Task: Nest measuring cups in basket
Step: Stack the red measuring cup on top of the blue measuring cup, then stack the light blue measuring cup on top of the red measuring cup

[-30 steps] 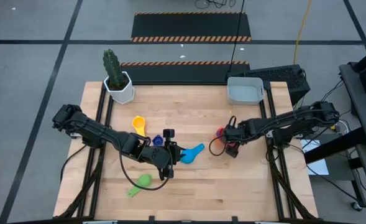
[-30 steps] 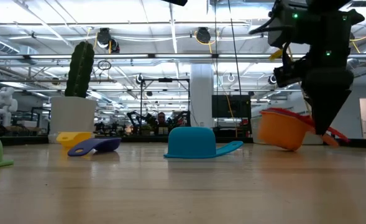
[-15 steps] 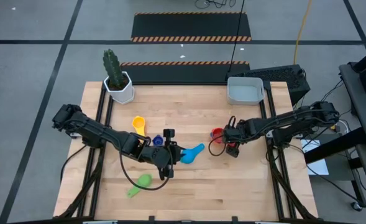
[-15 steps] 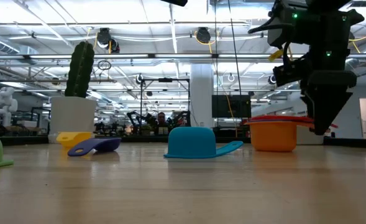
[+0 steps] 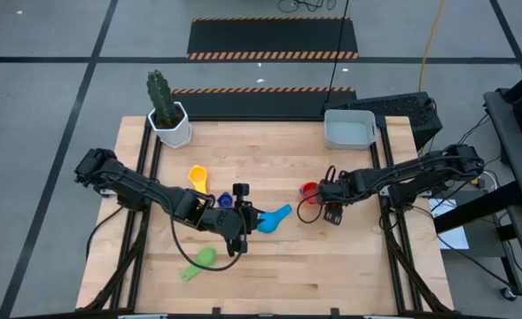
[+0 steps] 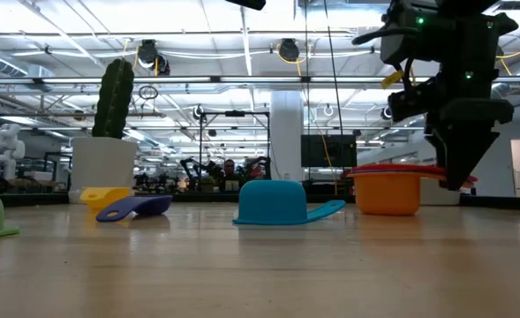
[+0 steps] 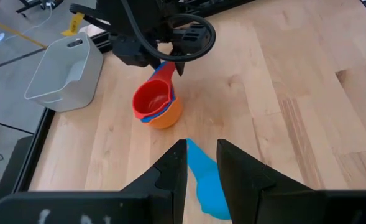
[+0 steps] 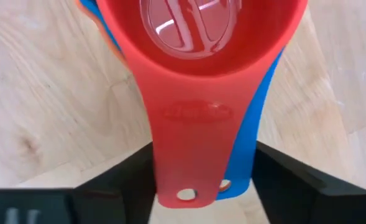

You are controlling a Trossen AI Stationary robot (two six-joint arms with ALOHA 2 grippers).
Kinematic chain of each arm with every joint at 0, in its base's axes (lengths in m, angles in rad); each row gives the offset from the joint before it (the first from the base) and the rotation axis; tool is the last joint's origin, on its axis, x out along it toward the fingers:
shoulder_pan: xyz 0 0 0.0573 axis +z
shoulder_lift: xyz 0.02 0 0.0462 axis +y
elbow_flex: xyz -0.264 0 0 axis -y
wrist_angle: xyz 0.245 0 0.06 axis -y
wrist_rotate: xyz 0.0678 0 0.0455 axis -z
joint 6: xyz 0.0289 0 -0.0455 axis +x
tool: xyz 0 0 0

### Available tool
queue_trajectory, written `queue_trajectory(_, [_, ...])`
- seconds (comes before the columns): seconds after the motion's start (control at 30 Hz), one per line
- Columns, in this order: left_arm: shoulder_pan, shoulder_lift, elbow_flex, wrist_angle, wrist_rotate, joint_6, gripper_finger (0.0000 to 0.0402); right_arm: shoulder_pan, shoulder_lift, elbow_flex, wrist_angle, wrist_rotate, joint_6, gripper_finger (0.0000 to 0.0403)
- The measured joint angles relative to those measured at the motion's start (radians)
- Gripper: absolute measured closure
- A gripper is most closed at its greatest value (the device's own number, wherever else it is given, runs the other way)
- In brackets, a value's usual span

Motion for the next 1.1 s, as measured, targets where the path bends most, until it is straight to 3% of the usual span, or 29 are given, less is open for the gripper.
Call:
queue_trajectory(0.2, [0.0, 0.0, 0.0, -0.003, 0.0, 0.0, 0.0311, 0.0, 0.0, 0.0, 0.023, -0.002, 0.033, 0.0239])
queue_trajectory(0.4, [0.0, 0.0, 0.0, -0.003, 0.0, 0.0, 0.0311, 0.033, 0.0, 0.0, 0.039, -0.002, 0.071, 0.026])
queue_trajectory(0.8, [-0.004, 0.0, 0.0, -0.007, 0.0, -0.022, 0.0311, 0.088, 0.0, 0.0, 0.096, 0.004, 0.169, 0.0176])
queue_trajectory(1.1, [-0.033, 0.0, 0.0, 0.026, 0.025, -0.047, 0.0311, 0.093, -0.01, 0.0, 0.092, 0.006, 0.226, 0.0168])
